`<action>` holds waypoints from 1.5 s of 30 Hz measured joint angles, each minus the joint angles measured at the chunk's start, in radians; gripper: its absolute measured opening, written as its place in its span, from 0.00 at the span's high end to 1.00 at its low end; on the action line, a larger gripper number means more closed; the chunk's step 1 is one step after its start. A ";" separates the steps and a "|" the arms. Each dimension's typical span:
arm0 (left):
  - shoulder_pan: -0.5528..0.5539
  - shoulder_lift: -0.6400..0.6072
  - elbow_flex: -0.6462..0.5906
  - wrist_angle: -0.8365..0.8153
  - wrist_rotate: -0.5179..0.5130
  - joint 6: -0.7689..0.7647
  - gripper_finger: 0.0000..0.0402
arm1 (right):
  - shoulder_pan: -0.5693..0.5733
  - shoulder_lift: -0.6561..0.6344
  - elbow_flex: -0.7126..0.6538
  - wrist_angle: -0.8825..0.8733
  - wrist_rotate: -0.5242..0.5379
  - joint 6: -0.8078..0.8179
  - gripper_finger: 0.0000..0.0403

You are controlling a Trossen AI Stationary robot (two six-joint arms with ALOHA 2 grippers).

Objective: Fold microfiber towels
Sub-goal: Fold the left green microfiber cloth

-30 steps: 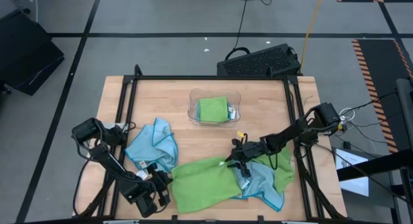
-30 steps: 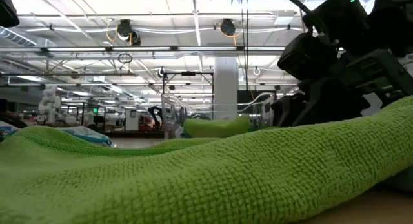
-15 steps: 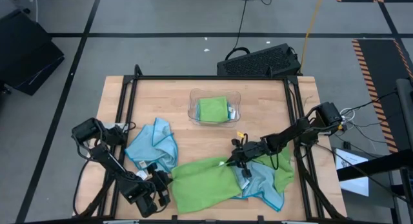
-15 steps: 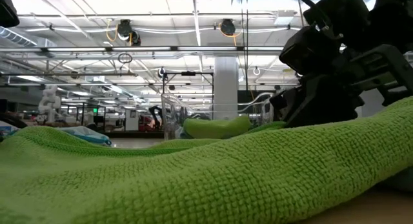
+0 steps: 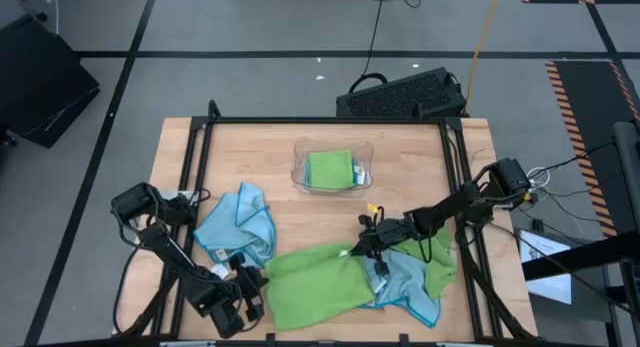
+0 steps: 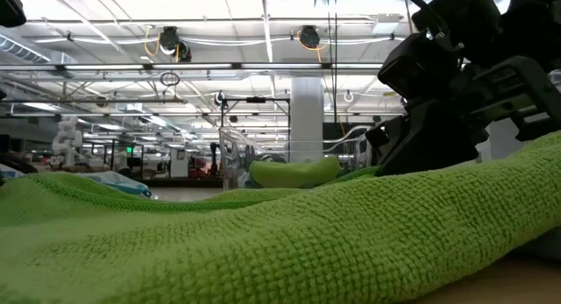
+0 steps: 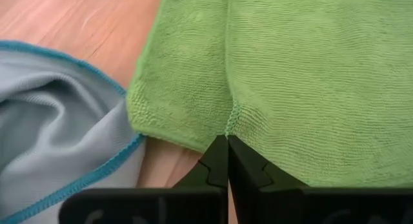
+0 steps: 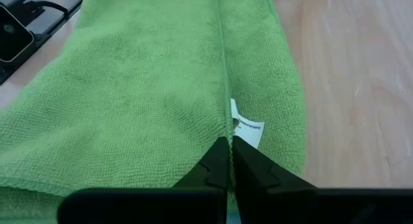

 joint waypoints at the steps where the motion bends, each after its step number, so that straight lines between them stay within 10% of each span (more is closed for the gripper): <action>1: 0.000 0.000 0.006 -0.004 0.000 0.008 0.99 | 0.000 0.000 0.000 0.000 0.000 0.003 0.98; 26: 0.011 0.000 0.249 -0.503 -0.051 -0.013 0.99 | 0.018 -0.241 0.000 -0.166 0.113 -0.086 1.00; 45: 0.060 0.000 0.201 -0.500 -0.021 -0.086 0.99 | -0.032 -0.232 0.000 -0.188 0.112 -0.120 0.92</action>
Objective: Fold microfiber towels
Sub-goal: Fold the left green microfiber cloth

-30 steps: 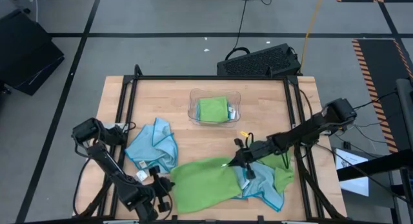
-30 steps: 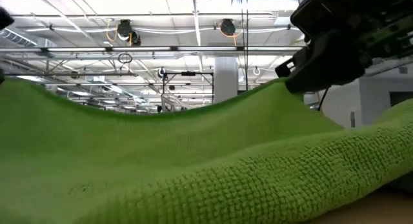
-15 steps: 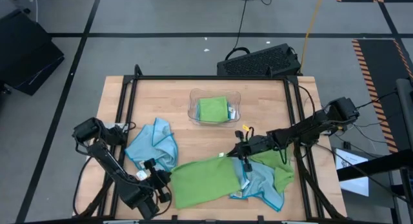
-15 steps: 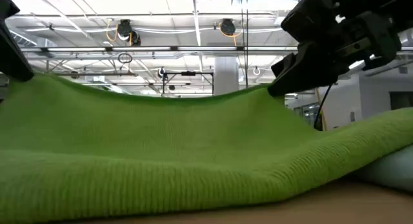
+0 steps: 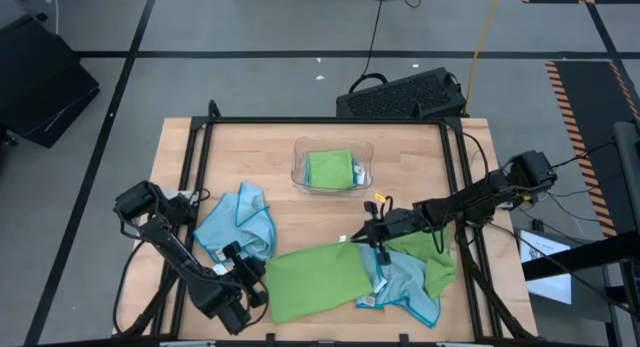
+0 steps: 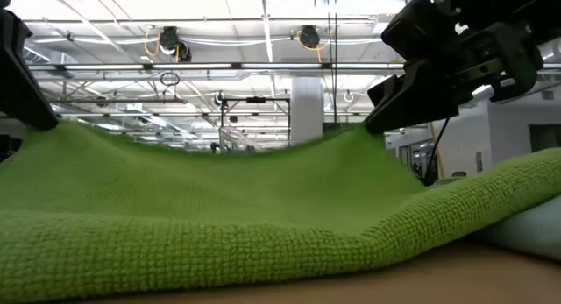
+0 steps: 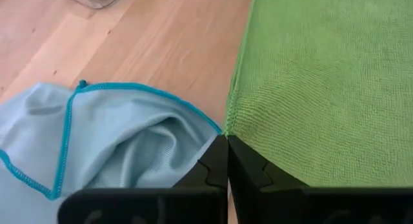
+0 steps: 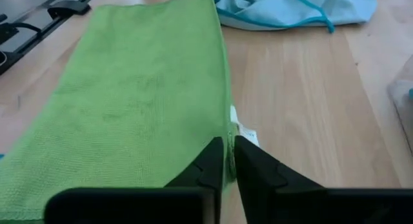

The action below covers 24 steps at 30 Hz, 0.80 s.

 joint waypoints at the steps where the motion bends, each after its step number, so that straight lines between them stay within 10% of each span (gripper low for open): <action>1: 0.001 0.000 0.000 0.000 0.003 -0.009 0.99 | 0.000 0.000 0.000 0.000 0.002 0.000 0.90; 24: -0.020 0.000 0.000 0.098 -0.047 -0.079 0.60 | 0.243 0.000 0.000 0.000 0.053 0.145 0.68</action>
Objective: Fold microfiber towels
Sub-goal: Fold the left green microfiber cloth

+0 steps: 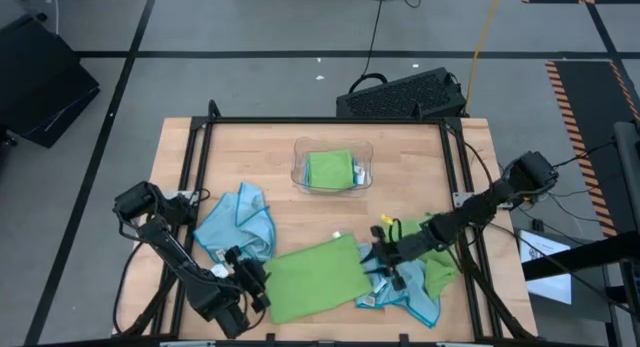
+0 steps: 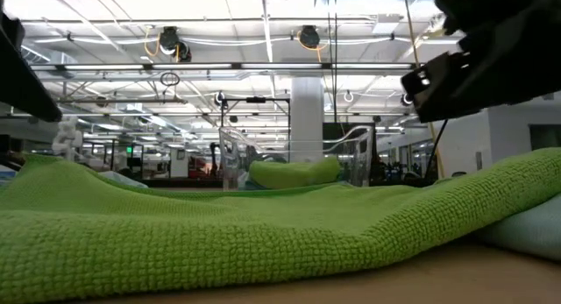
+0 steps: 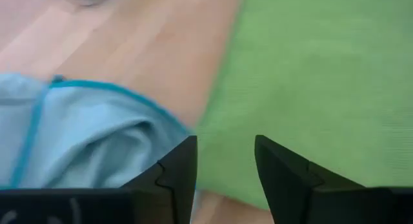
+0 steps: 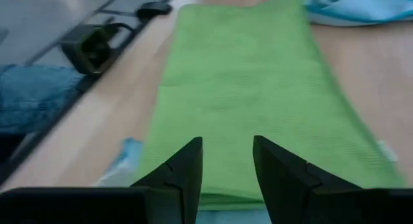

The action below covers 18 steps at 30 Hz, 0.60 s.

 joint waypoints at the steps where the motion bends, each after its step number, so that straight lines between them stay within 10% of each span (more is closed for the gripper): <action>1: -0.004 0.000 0.000 0.043 0.001 0.025 0.60 | 0.020 0.000 0.000 0.000 0.011 0.020 0.67; 9: -0.013 0.023 0.013 0.416 -0.002 0.343 0.60 | 0.147 0.000 0.000 0.000 0.217 0.095 0.66; 18: -0.017 0.139 0.127 0.423 0.156 0.565 0.60 | 0.195 0.000 0.000 0.002 0.291 0.232 0.66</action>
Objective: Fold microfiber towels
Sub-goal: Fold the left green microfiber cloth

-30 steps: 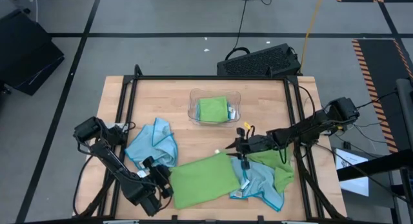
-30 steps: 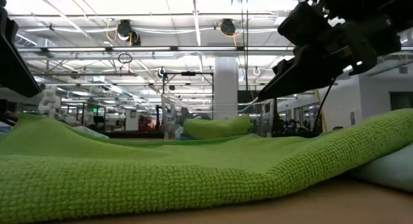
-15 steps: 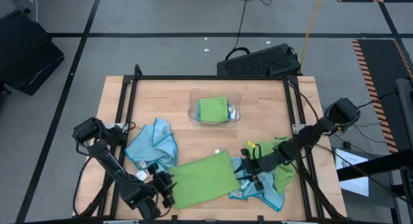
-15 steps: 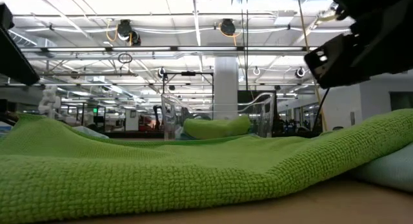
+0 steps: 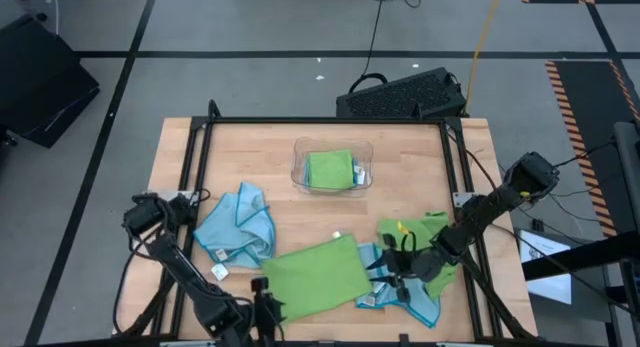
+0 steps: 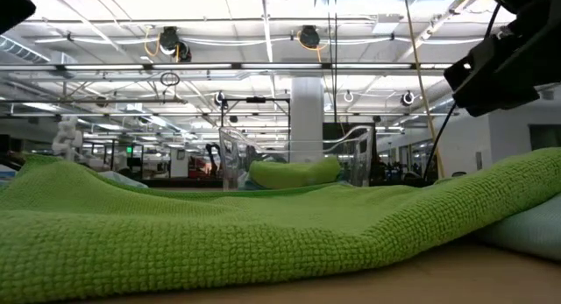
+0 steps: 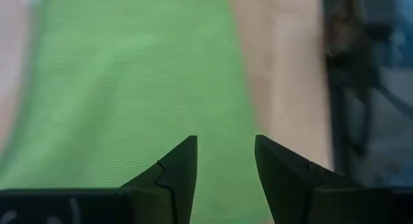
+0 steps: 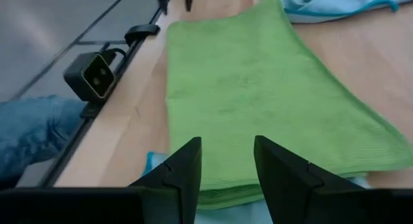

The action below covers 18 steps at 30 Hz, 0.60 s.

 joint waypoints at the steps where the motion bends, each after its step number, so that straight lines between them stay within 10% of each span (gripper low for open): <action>1: -0.006 0.006 0.017 -0.004 0.021 0.040 0.60 | 0.002 0.000 0.000 0.003 0.000 0.011 0.66; 18: -0.080 0.124 0.069 -0.037 -0.054 0.271 0.38 | 0.004 0.005 0.000 0.151 0.152 0.023 0.66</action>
